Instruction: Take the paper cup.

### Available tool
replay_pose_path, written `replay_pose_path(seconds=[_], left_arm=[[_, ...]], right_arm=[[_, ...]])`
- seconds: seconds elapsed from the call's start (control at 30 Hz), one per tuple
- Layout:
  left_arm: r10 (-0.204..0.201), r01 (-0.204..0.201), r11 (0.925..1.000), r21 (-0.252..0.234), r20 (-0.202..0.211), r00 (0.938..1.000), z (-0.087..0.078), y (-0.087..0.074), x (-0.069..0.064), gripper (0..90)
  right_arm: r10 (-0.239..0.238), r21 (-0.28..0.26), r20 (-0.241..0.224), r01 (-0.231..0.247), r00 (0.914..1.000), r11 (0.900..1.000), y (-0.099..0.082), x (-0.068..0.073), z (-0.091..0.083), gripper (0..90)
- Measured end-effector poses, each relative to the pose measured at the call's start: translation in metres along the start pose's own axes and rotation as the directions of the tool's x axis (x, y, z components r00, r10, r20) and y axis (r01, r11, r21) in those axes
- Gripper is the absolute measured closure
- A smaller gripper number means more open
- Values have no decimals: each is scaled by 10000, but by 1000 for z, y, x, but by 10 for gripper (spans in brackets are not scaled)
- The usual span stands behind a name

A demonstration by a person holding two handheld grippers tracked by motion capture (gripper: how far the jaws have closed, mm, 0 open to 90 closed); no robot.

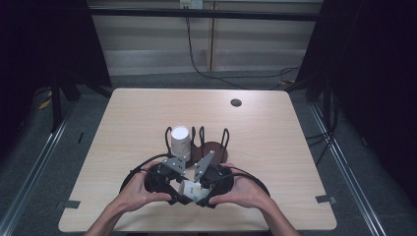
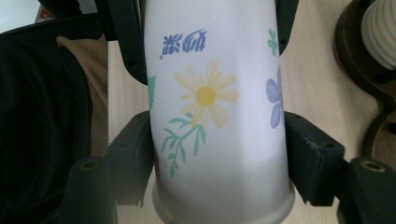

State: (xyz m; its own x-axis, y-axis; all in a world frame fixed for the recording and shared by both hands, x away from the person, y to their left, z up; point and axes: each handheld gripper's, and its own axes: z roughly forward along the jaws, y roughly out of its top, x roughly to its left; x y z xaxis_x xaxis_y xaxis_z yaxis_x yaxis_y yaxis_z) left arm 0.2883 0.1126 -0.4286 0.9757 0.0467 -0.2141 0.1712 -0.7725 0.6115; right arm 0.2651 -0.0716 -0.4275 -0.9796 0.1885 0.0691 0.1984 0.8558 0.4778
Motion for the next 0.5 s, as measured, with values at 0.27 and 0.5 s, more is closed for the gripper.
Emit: replay_pose_path(seconds=[0.27,0.5], left_arm=[[-232,231,9995,-234,-41,9997,-2,-2,0,372],[-340,330,9987,-401,-237,9991,-7,-4,-1,373]], right_arm=[[396,-596,-53,-399,9992,9974,-5,-4,-3,233],[723,-1348,70,-707,9974,9884,-9,-8,-15,199]])
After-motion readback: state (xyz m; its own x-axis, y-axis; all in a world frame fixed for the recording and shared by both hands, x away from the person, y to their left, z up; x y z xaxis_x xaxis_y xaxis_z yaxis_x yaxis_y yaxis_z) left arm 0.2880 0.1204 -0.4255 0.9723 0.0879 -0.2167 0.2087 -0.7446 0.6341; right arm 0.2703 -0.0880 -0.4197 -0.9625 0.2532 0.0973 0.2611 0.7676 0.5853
